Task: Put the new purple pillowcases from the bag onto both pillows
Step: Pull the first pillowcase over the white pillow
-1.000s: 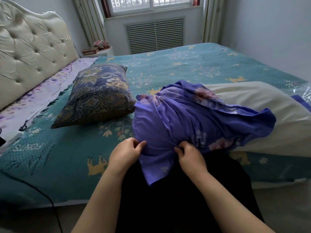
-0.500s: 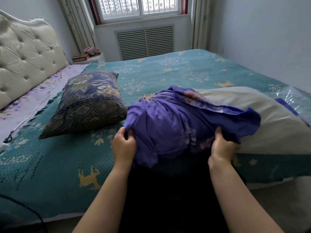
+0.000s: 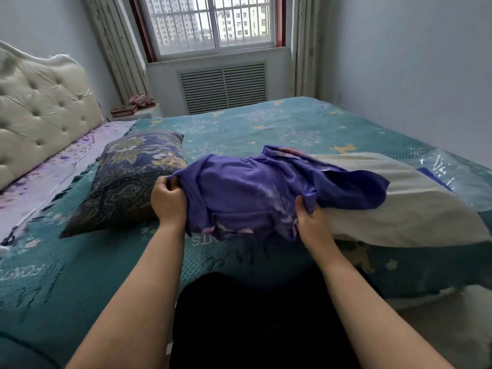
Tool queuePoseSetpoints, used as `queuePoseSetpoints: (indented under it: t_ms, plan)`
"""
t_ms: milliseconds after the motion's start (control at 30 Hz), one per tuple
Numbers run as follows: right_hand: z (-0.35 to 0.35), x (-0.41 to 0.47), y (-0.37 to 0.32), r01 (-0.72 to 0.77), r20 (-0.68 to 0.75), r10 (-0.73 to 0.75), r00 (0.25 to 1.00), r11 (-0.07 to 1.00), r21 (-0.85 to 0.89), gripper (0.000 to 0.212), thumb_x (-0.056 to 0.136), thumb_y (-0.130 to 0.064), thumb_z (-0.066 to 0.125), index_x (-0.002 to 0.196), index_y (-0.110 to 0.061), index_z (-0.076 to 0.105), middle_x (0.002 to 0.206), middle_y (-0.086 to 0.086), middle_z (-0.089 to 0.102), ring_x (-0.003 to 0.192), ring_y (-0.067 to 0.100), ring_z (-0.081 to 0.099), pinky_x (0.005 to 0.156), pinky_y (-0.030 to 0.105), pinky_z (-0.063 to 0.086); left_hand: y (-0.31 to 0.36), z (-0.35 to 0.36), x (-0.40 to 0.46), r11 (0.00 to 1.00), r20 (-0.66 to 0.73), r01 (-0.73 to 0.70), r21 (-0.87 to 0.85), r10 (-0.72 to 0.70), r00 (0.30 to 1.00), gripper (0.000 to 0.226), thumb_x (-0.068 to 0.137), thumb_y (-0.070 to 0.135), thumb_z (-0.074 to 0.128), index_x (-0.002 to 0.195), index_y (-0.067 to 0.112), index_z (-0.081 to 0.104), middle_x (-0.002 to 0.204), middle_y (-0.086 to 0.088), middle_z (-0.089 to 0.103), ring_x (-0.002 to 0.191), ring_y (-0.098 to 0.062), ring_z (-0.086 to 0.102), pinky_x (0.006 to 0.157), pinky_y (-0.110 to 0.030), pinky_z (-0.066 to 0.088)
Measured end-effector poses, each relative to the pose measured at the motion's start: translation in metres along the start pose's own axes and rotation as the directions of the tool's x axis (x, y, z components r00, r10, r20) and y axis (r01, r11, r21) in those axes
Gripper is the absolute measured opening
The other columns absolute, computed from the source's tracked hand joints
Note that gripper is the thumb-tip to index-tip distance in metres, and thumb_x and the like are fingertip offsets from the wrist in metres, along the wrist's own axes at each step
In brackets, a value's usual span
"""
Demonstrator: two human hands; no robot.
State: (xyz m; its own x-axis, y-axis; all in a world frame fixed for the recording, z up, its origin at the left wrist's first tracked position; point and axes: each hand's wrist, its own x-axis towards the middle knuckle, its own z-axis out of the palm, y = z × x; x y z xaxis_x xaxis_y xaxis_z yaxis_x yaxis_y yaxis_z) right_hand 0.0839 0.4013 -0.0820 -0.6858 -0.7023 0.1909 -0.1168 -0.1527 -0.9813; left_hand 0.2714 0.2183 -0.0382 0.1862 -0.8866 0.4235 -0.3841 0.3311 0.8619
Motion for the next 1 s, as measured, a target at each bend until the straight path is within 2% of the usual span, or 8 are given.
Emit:
queuePoseSetpoints:
  t_ms: [133, 367, 533, 600, 700, 800, 900, 1000]
  plan:
    - [-0.035, -0.008, 0.026, 0.076, 0.158, -0.027, 0.987, 0.947, -0.311, 0.031, 0.084, -0.033, 0.068, 0.113, -0.023, 0.061, 0.113, 0.0, 0.067, 0.107, 0.013, 0.061, 0.098, 0.035, 0.047, -0.004, -0.008, 0.012, 0.998, -0.014, 0.035, 0.047, -0.034, 0.999, 0.023, 0.093, 0.015, 0.051, 0.098, -0.003, 0.065, 0.101, -0.027, 0.066, 0.094, -0.038, 0.06, 0.076, -0.036, 0.038]
    - [-0.061, -0.005, 0.021, -0.089, -0.274, -0.024, 0.961, 0.915, -0.393, 0.026, 0.085, -0.025, 0.063, 0.105, -0.01, 0.056, 0.106, 0.018, 0.064, 0.101, 0.036, 0.059, 0.077, 0.031, 0.038, -0.032, -0.012, -0.001, 0.996, 0.204, 0.041, 0.083, -0.058, 0.977, 0.021, 0.094, 0.013, 0.053, 0.097, -0.004, 0.065, 0.096, -0.026, 0.066, 0.09, -0.034, 0.061, 0.074, -0.034, 0.04]
    - [-0.041, -0.001, -0.03, 0.33, -0.485, -0.697, 0.529, 0.695, -0.639, 0.032, 0.078, -0.017, 0.066, 0.099, 0.003, 0.053, 0.101, 0.022, 0.054, 0.099, 0.034, 0.051, 0.092, 0.041, 0.041, -0.058, -0.042, 0.004, 0.957, 0.541, 0.016, 0.29, -0.178, 0.822, 0.019, 0.091, 0.016, 0.059, 0.075, 0.009, 0.064, 0.064, -0.006, 0.056, 0.067, -0.025, 0.051, 0.06, -0.031, 0.032]
    - [-0.013, 0.021, -0.055, 0.362, -0.282, -0.692, 0.664, 0.628, -0.688, 0.038, 0.081, -0.022, 0.064, 0.11, 0.0, 0.054, 0.116, 0.02, 0.055, 0.113, 0.032, 0.05, 0.099, 0.04, 0.037, -0.054, -0.042, -0.004, 0.932, 0.637, -0.047, 0.36, -0.209, 0.742, 0.017, 0.09, 0.015, 0.06, 0.074, 0.01, 0.063, 0.061, -0.004, 0.053, 0.059, -0.018, 0.044, 0.053, -0.03, 0.031]
    - [0.018, 0.063, -0.059, 0.053, -0.042, -0.173, 0.984, 0.513, -0.857, 0.083, 0.086, -0.055, 0.054, 0.143, -0.002, 0.026, 0.152, 0.019, 0.022, 0.14, 0.034, 0.024, 0.113, 0.046, 0.02, -0.059, -0.041, -0.011, 0.888, 0.677, -0.133, 0.44, -0.231, 0.699, 0.018, 0.087, 0.02, 0.065, 0.069, 0.016, 0.061, 0.068, -0.009, 0.06, 0.06, -0.021, 0.05, 0.057, -0.028, 0.036]
    - [0.04, 0.069, -0.043, -0.102, -0.021, 0.232, 0.973, 0.345, -0.933, 0.101, 0.082, -0.061, 0.056, 0.147, 0.001, 0.01, 0.148, 0.018, 0.033, 0.133, 0.034, 0.039, 0.106, 0.044, 0.032, -0.063, -0.044, -0.012, 0.845, 0.685, -0.191, 0.499, -0.25, 0.684, 0.015, 0.084, 0.025, 0.065, 0.07, 0.02, 0.061, 0.09, -0.017, 0.069, 0.09, -0.035, 0.063, 0.069, -0.031, 0.045]
    - [0.041, 0.058, -0.031, 0.1, 0.126, 0.074, 0.989, 0.285, -0.953, 0.038, 0.097, -0.026, 0.04, 0.13, -0.008, 0.05, 0.128, 0.015, 0.058, 0.117, 0.032, 0.056, 0.092, 0.037, 0.044, -0.055, -0.047, -0.014, 0.696, 0.711, -0.372, 0.615, -0.285, 0.643, 0.018, 0.086, 0.035, 0.062, 0.098, 0.024, 0.068, 0.111, -0.017, 0.056, 0.107, -0.038, 0.054, 0.089, -0.035, 0.047]
    - [-0.027, 0.077, -0.03, -0.114, -0.139, -0.038, 0.989, 0.39, -0.914, 0.034, 0.096, -0.017, 0.033, 0.118, -0.005, 0.057, 0.117, 0.022, 0.062, 0.108, 0.037, 0.06, 0.089, 0.039, 0.046, -0.054, -0.052, -0.014, 0.584, 0.708, -0.449, 0.676, -0.347, 0.615, 0.027, 0.086, 0.044, 0.06, 0.107, 0.027, 0.063, 0.121, -0.014, 0.042, 0.116, -0.035, 0.044, 0.1, -0.033, 0.039]
